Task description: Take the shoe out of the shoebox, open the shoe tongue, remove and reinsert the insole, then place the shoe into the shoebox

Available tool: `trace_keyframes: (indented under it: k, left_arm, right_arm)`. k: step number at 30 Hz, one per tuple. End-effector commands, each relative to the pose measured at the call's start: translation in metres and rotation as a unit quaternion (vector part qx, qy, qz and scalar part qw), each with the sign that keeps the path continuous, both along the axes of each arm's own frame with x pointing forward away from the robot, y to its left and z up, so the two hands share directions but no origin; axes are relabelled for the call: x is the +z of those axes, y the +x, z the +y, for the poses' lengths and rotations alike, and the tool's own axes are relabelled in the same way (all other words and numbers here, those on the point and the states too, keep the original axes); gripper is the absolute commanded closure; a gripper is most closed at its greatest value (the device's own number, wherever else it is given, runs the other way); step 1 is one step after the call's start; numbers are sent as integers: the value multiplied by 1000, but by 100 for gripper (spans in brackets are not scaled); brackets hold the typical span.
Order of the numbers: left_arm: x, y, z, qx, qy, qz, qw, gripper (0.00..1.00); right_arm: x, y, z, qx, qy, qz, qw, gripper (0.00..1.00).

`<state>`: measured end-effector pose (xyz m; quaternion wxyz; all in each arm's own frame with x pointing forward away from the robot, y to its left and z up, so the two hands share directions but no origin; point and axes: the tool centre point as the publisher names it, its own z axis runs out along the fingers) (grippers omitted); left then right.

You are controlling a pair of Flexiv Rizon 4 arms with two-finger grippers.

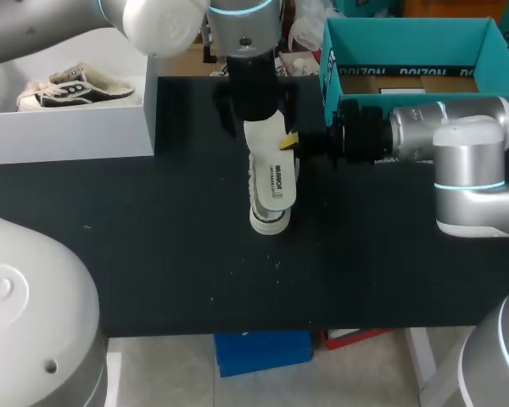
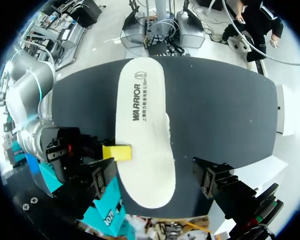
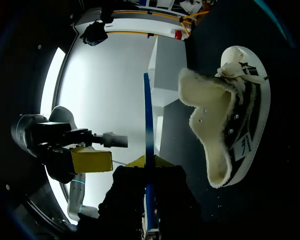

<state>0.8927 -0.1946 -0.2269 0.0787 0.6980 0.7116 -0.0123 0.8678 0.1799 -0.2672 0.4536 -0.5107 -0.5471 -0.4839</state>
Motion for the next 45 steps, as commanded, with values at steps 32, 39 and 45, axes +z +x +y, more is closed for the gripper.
trace_keyframes:
  k: [32,39,45]
  left_arm:
    - [-2,70,-4,9,3,6,1000,0]
    - [10,20,3,11,-18,-3,1000,0]
    - [17,-22,2,4,-25,-9,1000,0]
  right_arm:
    - [0,0,1,-1,0,0,1000,100]
    - [0,0,1,-1,0,0,1000,100]
    - [0,0,1,-1,0,0,1000,100]
